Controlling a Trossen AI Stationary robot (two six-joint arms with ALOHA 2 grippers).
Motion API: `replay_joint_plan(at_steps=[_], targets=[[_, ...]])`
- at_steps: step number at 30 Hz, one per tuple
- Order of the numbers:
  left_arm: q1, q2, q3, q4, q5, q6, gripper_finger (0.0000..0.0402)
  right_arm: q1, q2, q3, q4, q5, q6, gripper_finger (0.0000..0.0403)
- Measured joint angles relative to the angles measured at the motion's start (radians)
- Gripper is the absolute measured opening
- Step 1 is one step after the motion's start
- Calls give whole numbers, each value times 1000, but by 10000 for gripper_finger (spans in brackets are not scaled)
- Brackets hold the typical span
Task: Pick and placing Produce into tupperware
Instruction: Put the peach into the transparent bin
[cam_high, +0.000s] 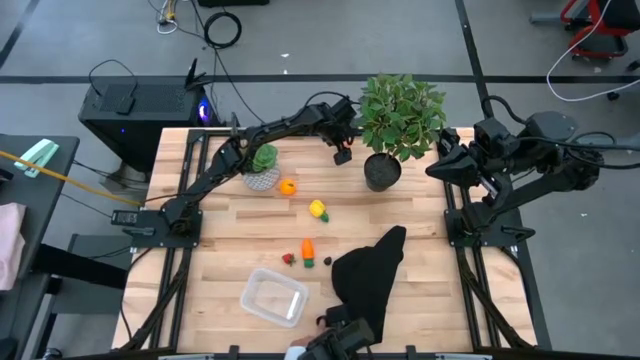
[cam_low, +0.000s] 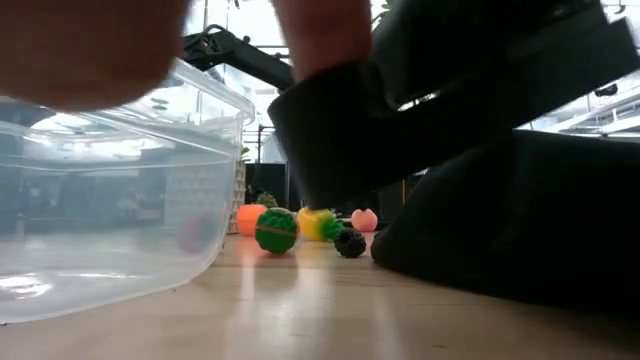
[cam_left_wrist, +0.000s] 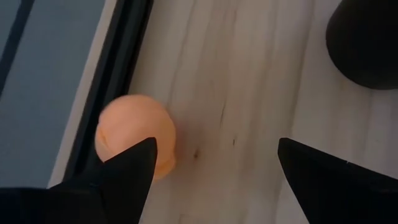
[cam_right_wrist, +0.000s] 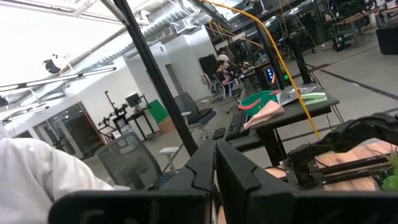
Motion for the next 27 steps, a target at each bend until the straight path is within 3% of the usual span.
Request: replay_joint_plan(at_steps=[9,27], targets=[[1,3,0,-22,18,33,346,0,0,0,0,0,-4,23],[-23,2,0,-15,-74,76,346,0,0,0,-4,0,-6,23]])
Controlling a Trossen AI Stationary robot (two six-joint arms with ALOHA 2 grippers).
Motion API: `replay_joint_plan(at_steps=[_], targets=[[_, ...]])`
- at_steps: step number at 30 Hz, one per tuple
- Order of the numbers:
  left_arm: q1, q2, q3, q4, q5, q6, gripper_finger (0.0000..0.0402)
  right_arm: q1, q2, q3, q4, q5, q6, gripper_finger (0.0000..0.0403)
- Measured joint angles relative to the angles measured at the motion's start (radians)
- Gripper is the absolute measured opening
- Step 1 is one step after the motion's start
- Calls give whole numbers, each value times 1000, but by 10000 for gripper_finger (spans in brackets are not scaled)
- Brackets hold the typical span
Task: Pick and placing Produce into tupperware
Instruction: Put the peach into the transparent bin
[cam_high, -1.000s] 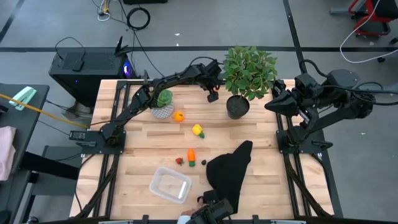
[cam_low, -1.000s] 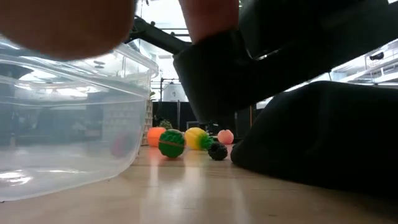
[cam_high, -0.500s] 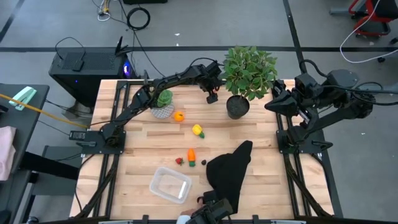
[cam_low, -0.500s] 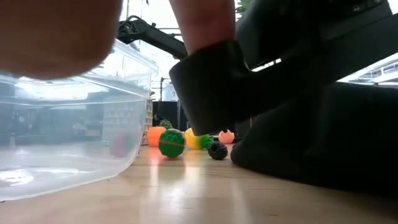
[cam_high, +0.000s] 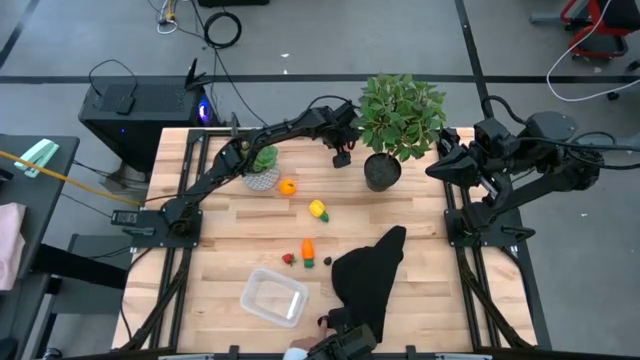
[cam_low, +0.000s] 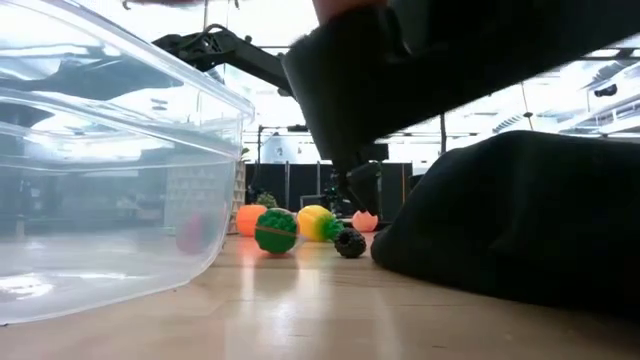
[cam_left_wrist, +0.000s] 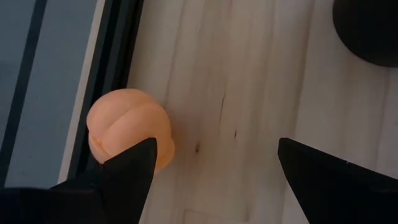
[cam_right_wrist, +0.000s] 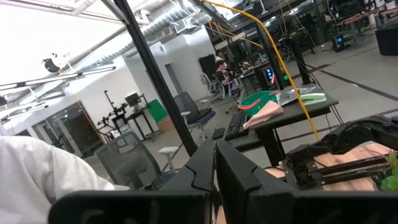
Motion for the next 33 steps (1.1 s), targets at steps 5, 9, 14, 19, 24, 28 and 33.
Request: replay_joint_plan(at_steps=[5,9,14,19,24,28,33], targets=[[12,-35,-1,-37,6,15,346,0,0,0,-7,0,0,23],[33,-70,0,0,-5,14,346,0,0,0,-11,0,0,23],[64,-69,0,38,-27,-1,346,0,0,0,-11,-1,0,23],[71,-47,-2,56,-35,-16,346,0,0,0,-10,-2,2,23],[68,-51,0,61,8,-36,346,0,0,0,-10,-3,1,23],[76,-41,0,40,53,-98,346,0,0,0,-11,-4,0,23],[87,-30,0,37,78,-154,346,0,0,0,-10,-11,0,23]])
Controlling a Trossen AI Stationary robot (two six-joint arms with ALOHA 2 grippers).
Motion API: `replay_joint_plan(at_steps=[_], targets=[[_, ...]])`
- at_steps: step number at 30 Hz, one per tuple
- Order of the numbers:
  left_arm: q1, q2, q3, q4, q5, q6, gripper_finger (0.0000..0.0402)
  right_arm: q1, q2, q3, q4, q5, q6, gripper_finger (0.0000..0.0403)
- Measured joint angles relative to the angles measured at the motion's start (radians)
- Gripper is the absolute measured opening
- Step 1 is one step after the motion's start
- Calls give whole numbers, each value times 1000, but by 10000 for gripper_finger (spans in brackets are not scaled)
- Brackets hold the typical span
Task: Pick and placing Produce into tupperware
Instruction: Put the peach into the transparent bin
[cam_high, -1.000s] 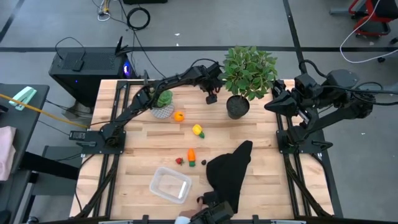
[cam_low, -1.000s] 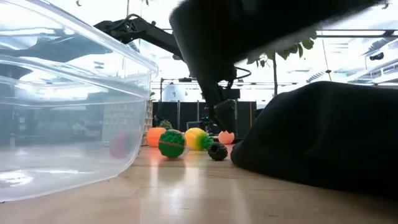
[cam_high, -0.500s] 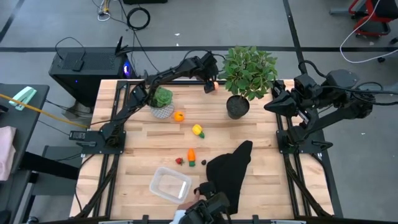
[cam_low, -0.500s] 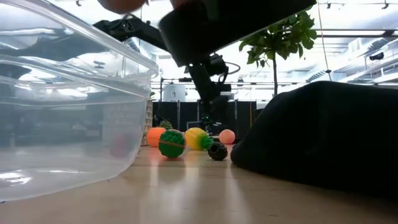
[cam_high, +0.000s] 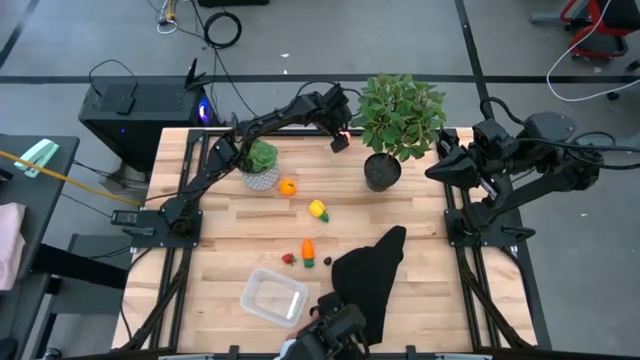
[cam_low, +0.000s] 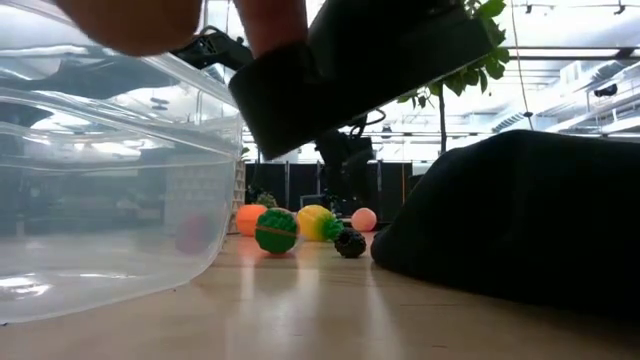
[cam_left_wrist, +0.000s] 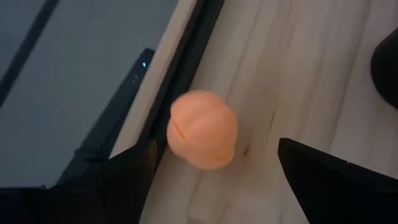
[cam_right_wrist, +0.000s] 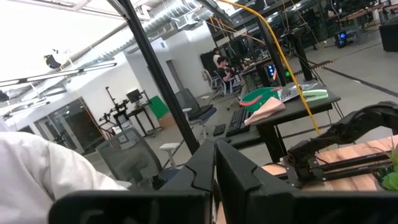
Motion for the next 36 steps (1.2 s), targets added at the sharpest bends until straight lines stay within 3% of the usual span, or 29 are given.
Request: replay_joint_plan(at_steps=[13,18,23,27,36], targets=[[6,-1,0,24,-1,-247,346,0,0,0,0,-4,-4,23],[7,-1,0,-12,-77,-310,344,0,0,0,0,-4,-1,23],[10,-1,0,-16,-79,-406,333,0,0,0,0,-4,0,23],[6,-1,0,-29,-35,-444,326,0,2,0,1,-4,0,23],[-13,-1,0,-63,-45,-468,325,0,16,0,7,-4,4,23]])
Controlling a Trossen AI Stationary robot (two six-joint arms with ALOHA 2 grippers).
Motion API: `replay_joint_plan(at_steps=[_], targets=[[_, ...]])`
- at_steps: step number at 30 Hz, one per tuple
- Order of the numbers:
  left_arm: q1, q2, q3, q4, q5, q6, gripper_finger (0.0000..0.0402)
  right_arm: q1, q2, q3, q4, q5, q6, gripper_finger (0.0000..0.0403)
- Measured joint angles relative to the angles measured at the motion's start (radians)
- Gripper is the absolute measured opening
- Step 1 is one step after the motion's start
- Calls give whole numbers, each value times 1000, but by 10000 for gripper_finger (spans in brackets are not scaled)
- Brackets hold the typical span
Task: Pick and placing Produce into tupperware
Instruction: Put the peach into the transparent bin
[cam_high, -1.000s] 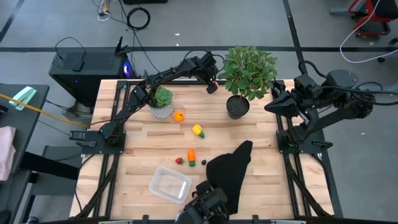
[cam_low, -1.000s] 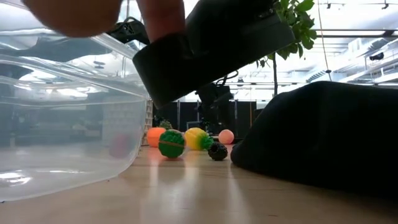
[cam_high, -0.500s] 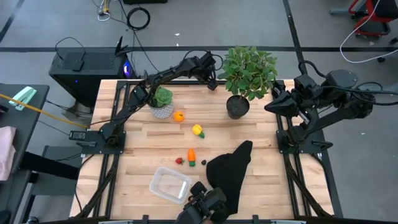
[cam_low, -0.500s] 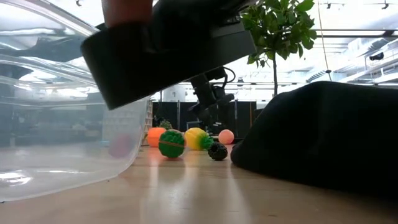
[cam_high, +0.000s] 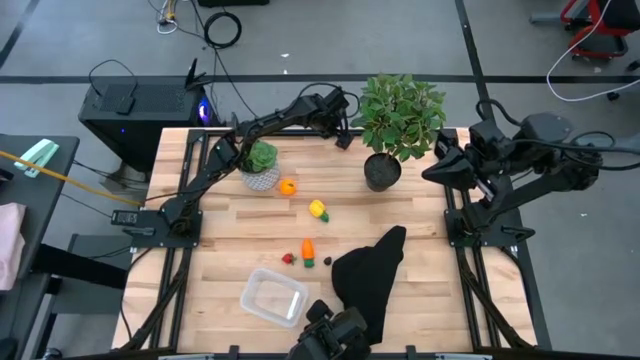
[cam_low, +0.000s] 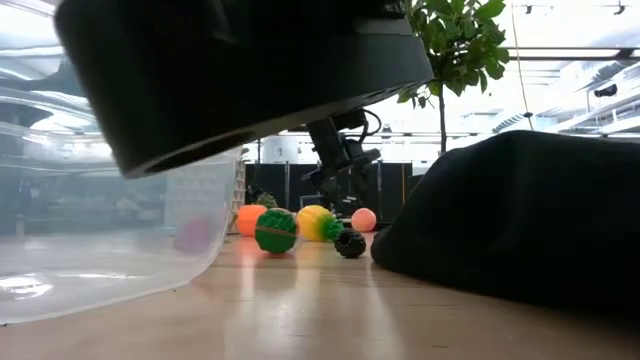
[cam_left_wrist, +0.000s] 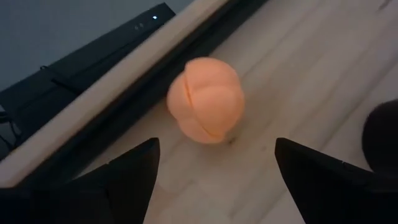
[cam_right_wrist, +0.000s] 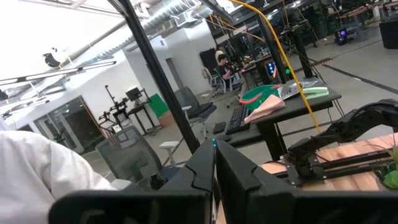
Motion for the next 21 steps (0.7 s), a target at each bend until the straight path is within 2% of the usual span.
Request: replay_joint_plan(at_steps=[11,16,21], targets=[[-7,0,0,115,-24,-99,325,0,12,0,7,0,26,23],[-15,10,1,102,-25,-101,325,0,12,0,8,0,31,23],[-12,14,0,55,19,-162,321,0,12,0,13,0,33,23]])
